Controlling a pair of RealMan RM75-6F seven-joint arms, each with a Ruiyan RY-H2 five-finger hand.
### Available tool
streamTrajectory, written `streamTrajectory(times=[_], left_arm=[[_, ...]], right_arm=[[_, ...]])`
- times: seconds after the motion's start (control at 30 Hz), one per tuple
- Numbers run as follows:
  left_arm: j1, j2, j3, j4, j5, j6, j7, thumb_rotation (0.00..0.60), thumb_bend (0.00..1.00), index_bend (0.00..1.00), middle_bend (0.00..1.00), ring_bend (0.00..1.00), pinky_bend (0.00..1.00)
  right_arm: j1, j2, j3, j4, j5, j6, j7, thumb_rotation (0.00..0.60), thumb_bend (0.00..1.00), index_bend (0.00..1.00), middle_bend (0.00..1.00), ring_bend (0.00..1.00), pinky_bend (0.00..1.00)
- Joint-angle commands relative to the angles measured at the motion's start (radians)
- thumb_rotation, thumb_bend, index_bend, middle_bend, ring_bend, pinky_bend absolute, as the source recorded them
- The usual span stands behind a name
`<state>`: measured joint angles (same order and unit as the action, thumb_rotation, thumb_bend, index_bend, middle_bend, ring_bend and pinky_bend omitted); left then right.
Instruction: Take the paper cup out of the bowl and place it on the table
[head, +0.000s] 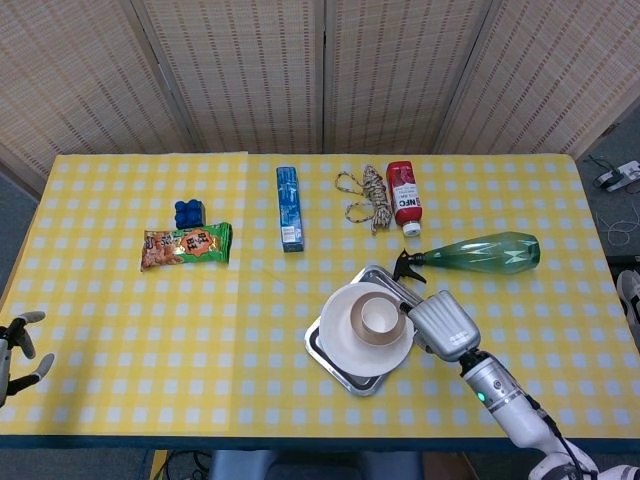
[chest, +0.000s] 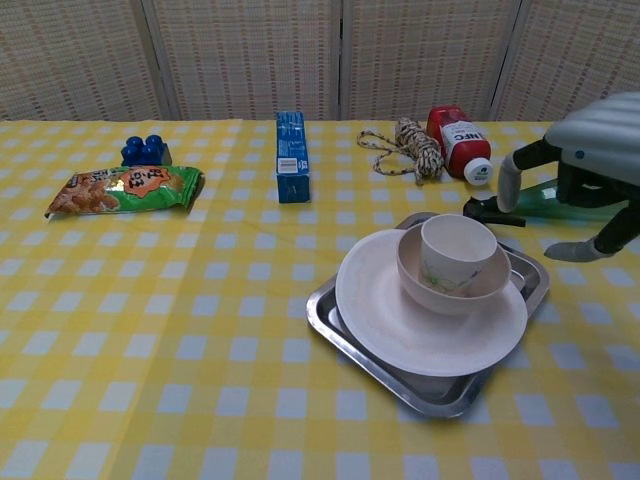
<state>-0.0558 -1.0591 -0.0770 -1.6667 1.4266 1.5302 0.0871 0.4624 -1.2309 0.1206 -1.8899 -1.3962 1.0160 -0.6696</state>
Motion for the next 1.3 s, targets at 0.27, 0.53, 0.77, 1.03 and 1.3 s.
streamTrajectory(times=[0.27,0.53,0.77,1.03,1.3], left_arm=[[0.007,0.015,-0.003,-0.011,-0.003,0.007,-0.015,0.600,0.26,0.37,0.62,0.49,0.64],[0.010,0.023,-0.004,-0.019,-0.004,0.009,-0.023,0.600,0.26,0.37,0.62,0.49,0.64],[0.013,0.029,-0.005,-0.024,-0.006,0.009,-0.027,0.600,0.26,0.37,0.62,0.49,0.64],[0.014,0.033,-0.005,-0.027,-0.009,0.007,-0.031,0.600,0.26,0.37,0.62,0.49,0.64],[0.013,0.034,-0.005,-0.027,-0.012,0.000,-0.032,0.600,0.26,0.37,0.62,0.49,0.64]], right_arm=[[0.068,-0.095,-0.005,0.028,0.096,-0.022,-0.109,0.600,0.24,0.43,1.00,1.00,1.00],[0.100,-0.127,-0.018,0.044,0.161,-0.019,-0.162,0.600,0.25,0.44,1.00,1.00,1.00],[0.127,-0.155,-0.026,0.068,0.205,-0.017,-0.185,0.600,0.29,0.48,1.00,1.00,1.00],[0.157,-0.177,-0.039,0.083,0.249,-0.014,-0.209,0.600,0.32,0.55,1.00,1.00,1.00],[0.172,-0.172,-0.052,0.075,0.258,0.001,-0.205,0.600,0.35,0.65,1.00,1.00,1.00]])
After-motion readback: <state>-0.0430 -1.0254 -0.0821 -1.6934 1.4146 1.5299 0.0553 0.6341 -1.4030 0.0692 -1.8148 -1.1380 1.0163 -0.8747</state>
